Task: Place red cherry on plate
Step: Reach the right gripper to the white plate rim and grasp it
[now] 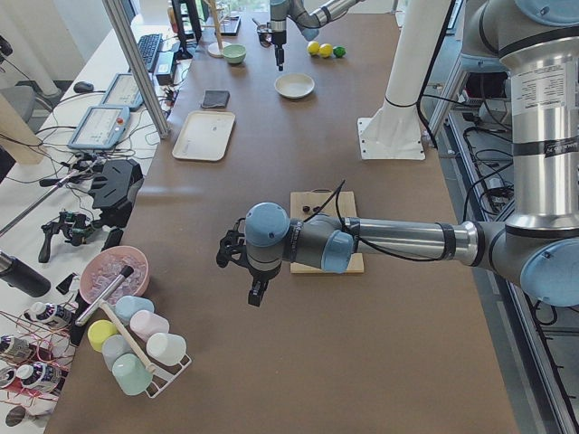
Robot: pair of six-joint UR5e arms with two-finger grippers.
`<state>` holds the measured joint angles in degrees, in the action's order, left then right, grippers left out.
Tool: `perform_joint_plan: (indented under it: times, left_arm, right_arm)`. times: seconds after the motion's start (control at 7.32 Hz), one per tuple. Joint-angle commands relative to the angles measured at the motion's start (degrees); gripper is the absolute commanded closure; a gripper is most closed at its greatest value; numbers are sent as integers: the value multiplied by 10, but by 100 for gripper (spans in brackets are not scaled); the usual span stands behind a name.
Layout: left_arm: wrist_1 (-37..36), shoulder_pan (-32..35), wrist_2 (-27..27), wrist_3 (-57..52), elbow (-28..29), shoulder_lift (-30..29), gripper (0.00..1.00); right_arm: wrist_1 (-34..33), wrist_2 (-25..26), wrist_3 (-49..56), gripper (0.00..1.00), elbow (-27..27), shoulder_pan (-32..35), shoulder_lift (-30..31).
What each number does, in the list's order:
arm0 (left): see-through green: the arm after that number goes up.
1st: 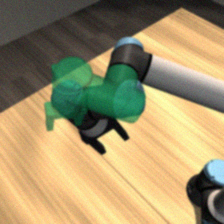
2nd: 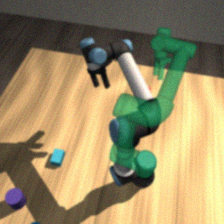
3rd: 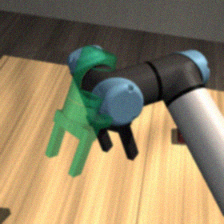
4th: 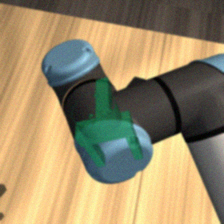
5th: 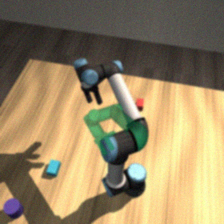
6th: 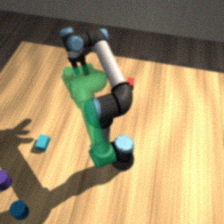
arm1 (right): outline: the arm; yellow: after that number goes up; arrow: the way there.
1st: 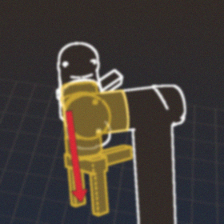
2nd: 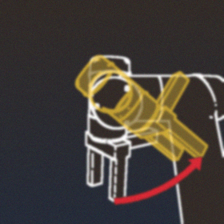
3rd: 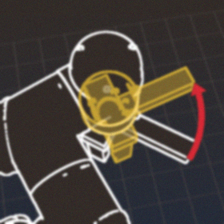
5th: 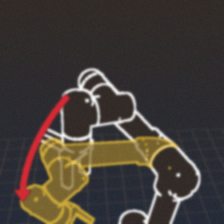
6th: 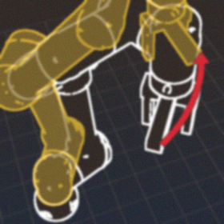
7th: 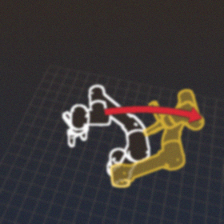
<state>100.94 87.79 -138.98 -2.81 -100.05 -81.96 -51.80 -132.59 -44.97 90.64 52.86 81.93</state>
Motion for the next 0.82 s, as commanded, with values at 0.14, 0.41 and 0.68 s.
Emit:
perform_joint_plan:
  times: [0.14, 0.41, 0.68]
  left_arm:
    - [1, -1, 2, 1, 0, 0, 2]
    - [1, -1, 2, 1, 0, 0, 2]
    - [2, 0, -4, 29, 2, 0, 2]
  right_arm:
    - [46, 10, -22, 39, -20, -28, 20]
    - [46, 9, -22, 90, -23, -32, 19]
    - [46, 6, -23, 100, -22, -33, 18]
